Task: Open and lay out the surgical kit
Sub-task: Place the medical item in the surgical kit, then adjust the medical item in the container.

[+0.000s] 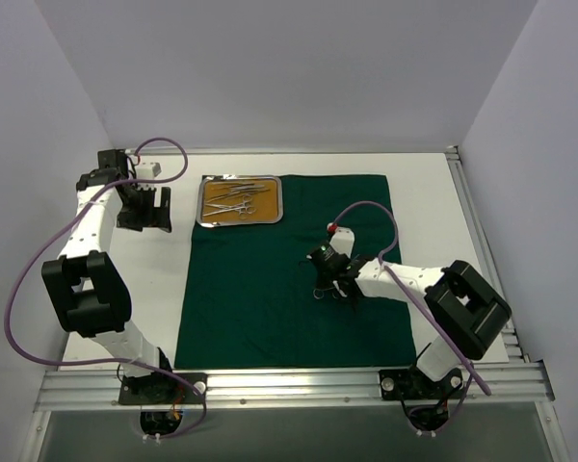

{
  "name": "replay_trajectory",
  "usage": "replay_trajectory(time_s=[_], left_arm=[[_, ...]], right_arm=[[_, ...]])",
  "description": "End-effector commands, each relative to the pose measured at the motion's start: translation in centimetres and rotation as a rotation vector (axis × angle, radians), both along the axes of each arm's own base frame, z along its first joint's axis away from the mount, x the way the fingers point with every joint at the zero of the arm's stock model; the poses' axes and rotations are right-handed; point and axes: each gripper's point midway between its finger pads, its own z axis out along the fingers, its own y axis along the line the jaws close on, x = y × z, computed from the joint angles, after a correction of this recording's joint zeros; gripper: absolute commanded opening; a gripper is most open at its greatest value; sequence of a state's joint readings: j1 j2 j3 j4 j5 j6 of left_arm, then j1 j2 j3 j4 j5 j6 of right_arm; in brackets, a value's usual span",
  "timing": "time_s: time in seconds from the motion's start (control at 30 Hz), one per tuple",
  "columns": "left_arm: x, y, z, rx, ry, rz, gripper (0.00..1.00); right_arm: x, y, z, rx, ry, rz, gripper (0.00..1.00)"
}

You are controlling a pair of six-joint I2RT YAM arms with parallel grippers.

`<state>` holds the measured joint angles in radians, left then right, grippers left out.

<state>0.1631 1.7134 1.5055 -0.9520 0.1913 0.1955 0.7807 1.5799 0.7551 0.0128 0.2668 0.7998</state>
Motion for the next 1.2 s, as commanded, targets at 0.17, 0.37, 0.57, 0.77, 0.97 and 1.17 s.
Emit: replay_trajectory(time_s=[0.17,0.37,0.57,0.77,0.97,1.17], left_arm=[[0.7,-0.1,1.7,-0.01,-0.057,-0.009,0.89],[0.8,0.1,2.1,0.0,-0.062,-0.007,0.89],[0.4,0.4,2.1,0.015,-0.052,-0.006,0.89],[-0.3,1.1,1.7,0.053,-0.021,0.007,0.89],[-0.3,1.5,1.1,0.063,0.0,0.014,0.89],[-0.1,1.6,0.1,0.06,0.024,0.016,0.89]], right_arm=[[1.1,-0.4,5.2,-0.036,-0.086,-0.012,0.2],[5.8,4.3,13.7,-0.009,-0.227,0.15,0.35],[12.3,12.3,16.7,0.021,-0.269,0.575,0.22],[18.1,19.5,15.0,0.035,-0.24,0.831,0.16],[23.2,21.3,12.6,0.181,-0.261,0.729,0.3],[26.1,21.3,10.4,0.382,-0.241,0.622,0.35]])
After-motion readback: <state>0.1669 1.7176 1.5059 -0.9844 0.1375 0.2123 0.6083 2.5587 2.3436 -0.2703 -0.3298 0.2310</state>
